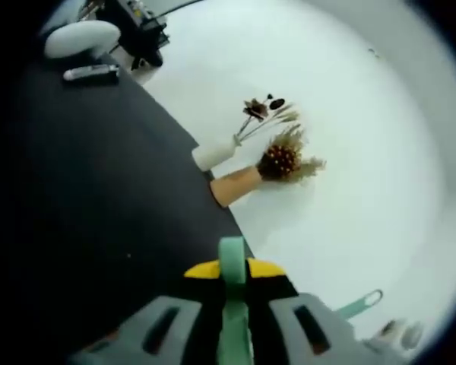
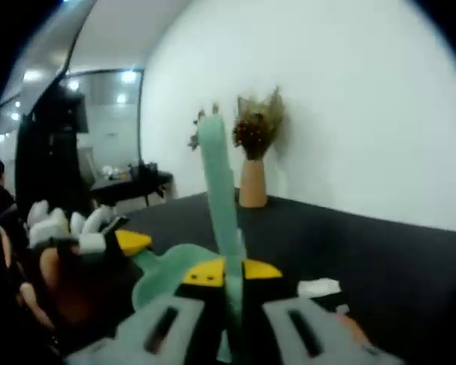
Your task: Pick up the broom and sweep the trash on the tabletop into the dustpan.
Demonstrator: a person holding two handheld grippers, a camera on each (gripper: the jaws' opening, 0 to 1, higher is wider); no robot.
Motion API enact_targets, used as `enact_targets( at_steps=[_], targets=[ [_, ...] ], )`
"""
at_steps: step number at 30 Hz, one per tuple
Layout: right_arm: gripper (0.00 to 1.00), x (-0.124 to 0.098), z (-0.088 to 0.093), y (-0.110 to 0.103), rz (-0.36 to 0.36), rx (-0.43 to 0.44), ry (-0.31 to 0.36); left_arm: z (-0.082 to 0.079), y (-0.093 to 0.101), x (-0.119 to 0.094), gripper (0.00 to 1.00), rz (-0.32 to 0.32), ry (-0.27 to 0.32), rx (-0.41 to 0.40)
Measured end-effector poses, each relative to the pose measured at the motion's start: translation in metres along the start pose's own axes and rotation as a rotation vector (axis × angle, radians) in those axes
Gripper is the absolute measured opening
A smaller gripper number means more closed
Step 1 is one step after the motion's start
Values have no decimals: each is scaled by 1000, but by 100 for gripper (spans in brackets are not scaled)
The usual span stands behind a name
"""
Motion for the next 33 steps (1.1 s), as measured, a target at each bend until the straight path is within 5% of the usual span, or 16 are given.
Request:
enact_targets(
  at_steps=[2,5,9,13,16,20,22,24,29,33],
  targets=[
    [5,-3,-1,-7,-63,105,-6,1,1,-1,11,-1,2,1],
    [5,-7,-11,-3,-13,8,40,1,1,-2,11,-1,4,2],
    [5,-12,-16,-12,-30,19,58,2,1,-3,11,-4,3,-5],
    [5,-1,-5,-25,-59,-2,1,1,1,-3,11,-10,7,-12],
    [5,11,5,-41,-123,81,-23,0,-1,-3,10,-17,12,-26],
    [5,9,-14,-43,-180,222,88,-1,-2,-5,10,-23,22,-30],
    [5,0,-27,-35,-189,260,134,-2,-3,-4,10,-24,23,-32],
    [5,-13,-44,-15,-100,124,189,-2,-2,-3,10,-25,26,-33],
    [5,-37,-68,28,21,27,229,0,-1,7,10,-25,30,-86],
    [5,-46,-80,56,65,37,244,0,-1,12,10,-39,42,-96]
  ],
)
Point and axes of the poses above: the point that each gripper's makers call its tool centre point, and the gripper's own axes: x roughly forward along the fingers, y roughly to its right, z roughly out of its underside, the point moved 1 cm from there along -x, roughly backward along the fingers, and after that the axes turned 13 degrees about x, right-handed, at the moved point
